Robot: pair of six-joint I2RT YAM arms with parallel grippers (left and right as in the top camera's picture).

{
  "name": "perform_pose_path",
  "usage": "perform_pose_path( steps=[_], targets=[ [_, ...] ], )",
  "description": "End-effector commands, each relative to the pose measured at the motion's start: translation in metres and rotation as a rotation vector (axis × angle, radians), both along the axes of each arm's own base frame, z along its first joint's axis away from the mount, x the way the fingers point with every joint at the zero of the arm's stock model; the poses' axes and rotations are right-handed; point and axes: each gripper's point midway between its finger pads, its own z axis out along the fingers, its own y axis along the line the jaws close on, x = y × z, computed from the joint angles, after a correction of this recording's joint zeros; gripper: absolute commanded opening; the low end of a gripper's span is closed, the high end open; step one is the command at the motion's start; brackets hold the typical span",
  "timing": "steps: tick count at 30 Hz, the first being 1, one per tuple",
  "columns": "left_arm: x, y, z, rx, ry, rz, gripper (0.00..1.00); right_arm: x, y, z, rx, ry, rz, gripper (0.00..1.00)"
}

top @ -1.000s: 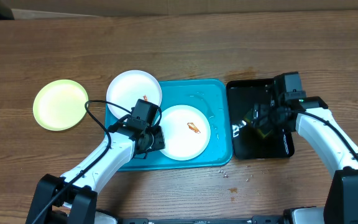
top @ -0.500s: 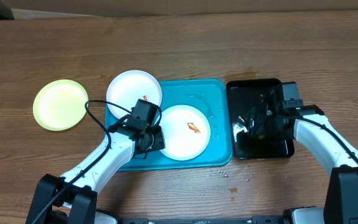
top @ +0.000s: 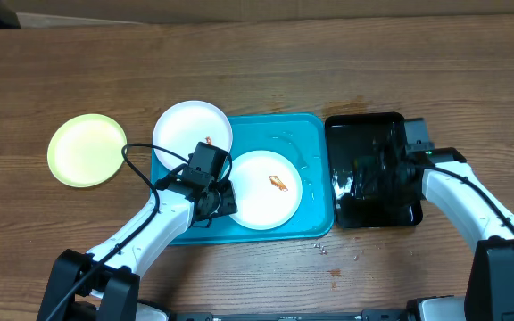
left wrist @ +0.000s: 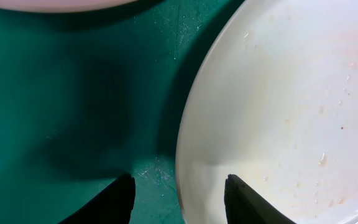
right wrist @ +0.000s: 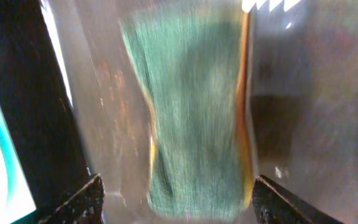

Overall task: Clean dirty plates on tray and stack at the side
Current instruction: 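Rub the sponge in the black tray water with the right gripper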

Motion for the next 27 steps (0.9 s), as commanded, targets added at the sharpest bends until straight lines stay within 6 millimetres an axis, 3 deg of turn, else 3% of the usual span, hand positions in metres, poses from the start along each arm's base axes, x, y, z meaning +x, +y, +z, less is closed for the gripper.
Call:
perform_pose_path(
  steps=[1,6,13,22,27],
  targets=[
    [-0.002,0.001,-0.004,0.014,0.008,0.008,0.48,0.027,-0.011,0.011,-0.065,-0.093,-0.031,0.75],
    [-0.002,0.001,-0.004,0.014,0.008,0.008,0.49,0.029,-0.015,0.001,-0.088,-0.117,-0.029,0.74],
    [0.000,0.000,-0.003,0.011,0.001,0.008,0.48,0.028,0.005,-0.016,-0.091,-0.148,0.058,0.70],
    [-0.002,0.001,-0.004,0.016,0.011,0.008,0.48,0.029,-0.015,-0.035,-0.269,-0.126,0.048,0.62],
    [-0.002,0.001,-0.004,0.016,0.010,0.008,0.48,0.027,-0.005,-0.036,-0.210,-0.118,0.063,0.48]
  ],
)
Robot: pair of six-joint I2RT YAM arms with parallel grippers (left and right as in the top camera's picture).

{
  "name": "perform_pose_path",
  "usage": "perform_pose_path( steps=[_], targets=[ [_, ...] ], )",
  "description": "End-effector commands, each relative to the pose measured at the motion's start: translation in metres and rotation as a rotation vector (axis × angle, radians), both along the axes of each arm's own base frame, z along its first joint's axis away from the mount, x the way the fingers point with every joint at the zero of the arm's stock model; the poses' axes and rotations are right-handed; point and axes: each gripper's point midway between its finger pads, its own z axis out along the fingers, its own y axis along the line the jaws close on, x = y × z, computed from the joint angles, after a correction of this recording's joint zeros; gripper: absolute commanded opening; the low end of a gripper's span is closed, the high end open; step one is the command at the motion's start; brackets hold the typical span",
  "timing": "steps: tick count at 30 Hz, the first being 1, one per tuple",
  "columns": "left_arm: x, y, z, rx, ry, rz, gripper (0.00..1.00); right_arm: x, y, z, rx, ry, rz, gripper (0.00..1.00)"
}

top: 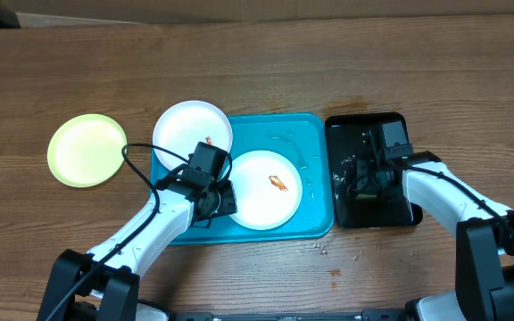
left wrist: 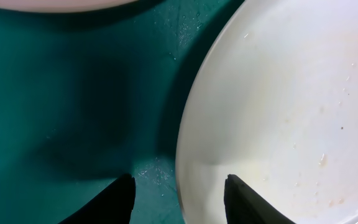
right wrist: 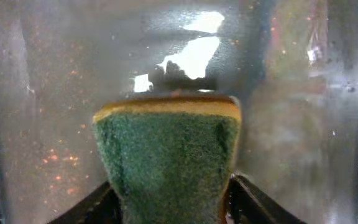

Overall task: Clean dirty plates on tray and stack at the side
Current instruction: 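Rub the sponge in the black tray water with the right gripper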

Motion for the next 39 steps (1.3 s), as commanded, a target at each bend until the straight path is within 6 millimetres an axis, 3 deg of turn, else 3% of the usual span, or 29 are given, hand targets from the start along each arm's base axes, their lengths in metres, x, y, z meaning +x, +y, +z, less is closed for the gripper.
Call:
perform_pose_path(
  steps=[1,4,5,10,16,27,30,33,39],
  targets=[
    [-0.002,0.001,-0.004,0.016,0.010,0.008,0.49,-0.006,0.006,-0.007,0.031,0.032,0.014,0.38],
    [-0.002,0.001,-0.004,0.016,0.010,0.008,0.49,-0.005,0.015,-0.005,0.077,0.032,0.027,0.05],
    [-0.002,0.001,-0.004,0.016,0.010,0.008,0.49,-0.001,0.015,0.000,0.078,0.021,0.028,0.04],
    [-0.002,0.001,-0.004,0.016,0.009,0.009,0.54,0.011,0.018,0.030,0.082,-0.003,0.029,0.04],
    [0.002,0.002,-0.003,0.018,-0.007,0.012,0.52,0.010,0.018,0.060,0.086,-0.001,0.029,0.04],
    [0.009,0.010,-0.002,0.067,-0.042,0.030,0.52,0.009,0.014,0.062,0.066,-0.004,0.027,0.04],
    [0.008,0.010,-0.003,0.067,-0.040,0.029,0.42,0.010,0.014,0.062,0.067,-0.007,0.028,0.04],
    [0.007,0.010,-0.003,0.069,-0.036,0.028,0.25,0.011,0.015,0.063,0.066,-0.013,0.030,0.04],
    [0.009,0.010,-0.003,0.073,-0.047,0.004,0.05,0.015,0.007,0.067,0.023,-0.040,0.015,0.04]
  ],
)
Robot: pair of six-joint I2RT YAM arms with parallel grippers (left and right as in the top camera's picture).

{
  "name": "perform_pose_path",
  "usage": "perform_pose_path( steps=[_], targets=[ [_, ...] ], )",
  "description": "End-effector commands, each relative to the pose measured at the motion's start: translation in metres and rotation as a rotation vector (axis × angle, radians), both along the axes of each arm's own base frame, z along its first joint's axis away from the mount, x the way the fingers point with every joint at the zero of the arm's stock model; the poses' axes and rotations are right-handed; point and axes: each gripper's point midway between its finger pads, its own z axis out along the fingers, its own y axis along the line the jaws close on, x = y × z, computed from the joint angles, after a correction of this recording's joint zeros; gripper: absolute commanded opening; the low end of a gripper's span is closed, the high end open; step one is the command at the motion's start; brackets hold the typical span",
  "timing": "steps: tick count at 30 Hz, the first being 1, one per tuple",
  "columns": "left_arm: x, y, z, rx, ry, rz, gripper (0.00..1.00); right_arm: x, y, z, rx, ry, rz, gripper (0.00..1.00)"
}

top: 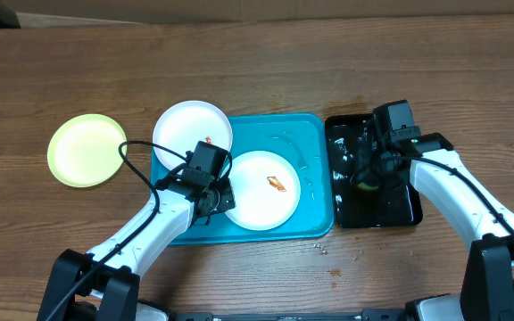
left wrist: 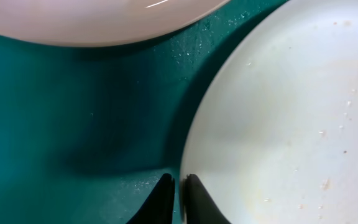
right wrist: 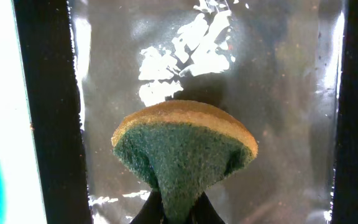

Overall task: Clean dirty plates on tray and stack at the side
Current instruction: 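Rub the sponge in the black tray water with the right gripper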

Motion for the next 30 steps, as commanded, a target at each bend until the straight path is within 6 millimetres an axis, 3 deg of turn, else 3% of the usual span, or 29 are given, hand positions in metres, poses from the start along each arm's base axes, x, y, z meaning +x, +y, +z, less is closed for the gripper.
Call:
perform_pose_path(
  steps=[1,6,7,10,12,16,19,23,30],
  targets=[
    [0.001,0.001,-0.004,0.030,-0.008,-0.039,0.04,0.012,-0.008,0.018,-0.050,-0.071,-0.011,0.04],
    [0.014,-0.004,0.001,0.045,-0.080,-0.150,0.05,0.013,-0.012,0.019,-0.072,-0.078,-0.018,0.04],
    [0.017,-0.005,0.003,0.047,-0.095,-0.168,0.09,0.013,-0.012,0.019,-0.072,-0.077,-0.018,0.04],
    [0.020,-0.007,0.004,0.046,-0.111,-0.178,0.38,0.013,-0.012,0.019,-0.072,-0.075,-0.018,0.04],
    [0.019,-0.007,0.004,0.043,-0.105,-0.180,0.40,0.012,-0.012,0.019,-0.073,-0.075,-0.018,0.04],
    [0.009,-0.006,0.000,0.031,-0.055,-0.147,0.27,0.013,-0.012,0.019,-0.073,-0.076,-0.018,0.04],
    [0.003,-0.003,-0.002,0.036,-0.030,-0.139,0.24,0.014,-0.012,0.019,-0.071,-0.082,-0.018,0.04],
    [0.005,-0.002,-0.002,0.046,-0.039,-0.141,0.04,0.012,-0.012,0.019,-0.086,-0.077,0.033,0.04],
    [0.013,-0.005,0.001,0.055,-0.080,-0.201,0.04,0.005,-0.007,0.018,-0.059,-0.047,0.044,0.04]
  ],
)
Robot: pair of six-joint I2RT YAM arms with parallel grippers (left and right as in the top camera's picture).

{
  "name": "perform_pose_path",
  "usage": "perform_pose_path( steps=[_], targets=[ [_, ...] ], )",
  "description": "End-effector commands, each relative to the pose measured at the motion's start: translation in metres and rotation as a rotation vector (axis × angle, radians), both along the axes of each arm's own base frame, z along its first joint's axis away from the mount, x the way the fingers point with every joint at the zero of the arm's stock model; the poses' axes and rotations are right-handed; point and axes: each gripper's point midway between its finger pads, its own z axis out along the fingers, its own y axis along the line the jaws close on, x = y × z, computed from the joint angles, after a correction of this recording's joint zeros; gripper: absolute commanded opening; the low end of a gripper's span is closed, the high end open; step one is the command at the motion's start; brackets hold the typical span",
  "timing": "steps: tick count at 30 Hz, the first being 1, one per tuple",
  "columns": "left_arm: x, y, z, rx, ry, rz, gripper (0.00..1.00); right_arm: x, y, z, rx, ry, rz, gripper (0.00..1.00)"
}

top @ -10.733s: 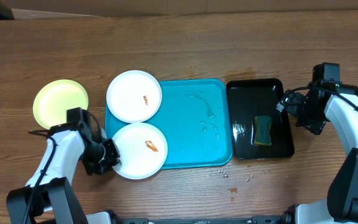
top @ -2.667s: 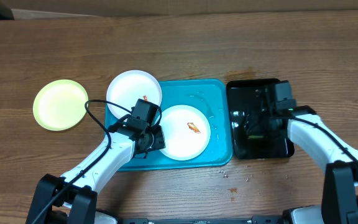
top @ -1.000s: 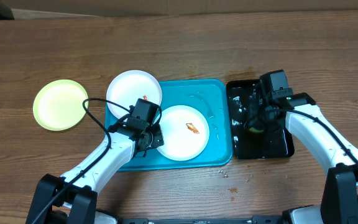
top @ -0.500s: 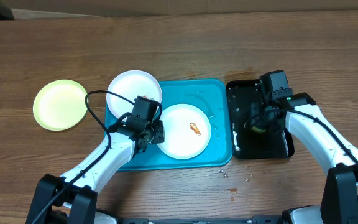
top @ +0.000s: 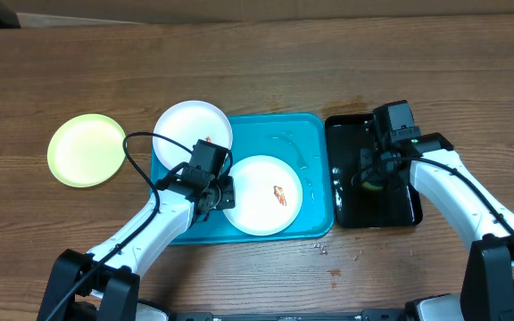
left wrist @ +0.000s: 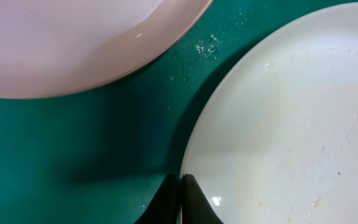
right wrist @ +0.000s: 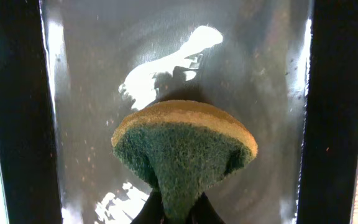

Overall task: Clean dirty plates on tray and stack at the side
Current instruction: 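Rub the sponge in the black tray water with the right gripper, then carry the sponge leftward onto the lower white plate with the right gripper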

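A white plate (top: 262,194) with a red smear lies on the blue tray (top: 315,143); my left gripper (left wrist: 179,202) is shut on its left rim. A second white plate (top: 186,130) with a small stain overlaps the tray's far left corner, its edge showing in the left wrist view as well (left wrist: 67,50). Over the black water tray (top: 400,214) my right gripper (right wrist: 178,211) is shut on a green and yellow sponge (right wrist: 182,146), which is pinched into a fold. A pale green plate (top: 86,149) rests on the table at the left.
Crumbs or droplets (top: 327,248) are scattered on the wooden table in front of the blue tray. The black tray holds shallow glinting water (right wrist: 160,68). A cardboard edge (top: 239,7) runs along the table's far side.
The plate held by my left gripper has shifted slightly toward the front of the tray and turned, its smear now pointing differently. My right gripper holds the sponge over the water tray much as before.
At first my left gripper stood open astride the smeared plate's rim and my right one open over the sponge in the water. Then the right fingers were round the sponge. Later both were shut, on plate rim and sponge; now the plate has shifted.
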Motion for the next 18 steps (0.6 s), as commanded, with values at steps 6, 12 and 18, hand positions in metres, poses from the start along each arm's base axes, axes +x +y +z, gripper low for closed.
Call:
perform_pose_path(
  steps=[6,12,18],
  targets=[
    [0.009,-0.005,0.001,0.019,-0.052,-0.084,0.35,0.003,0.007,0.017,0.033,-0.033,0.023,0.04],
    [-0.004,0.000,-0.005,0.012,0.016,-0.015,0.26,0.002,0.009,0.017,0.043,-0.027,0.027,0.04],
    [-0.004,0.000,-0.006,0.012,0.018,-0.008,0.10,0.012,0.003,0.020,0.006,-0.070,0.030,0.04]
  ],
)
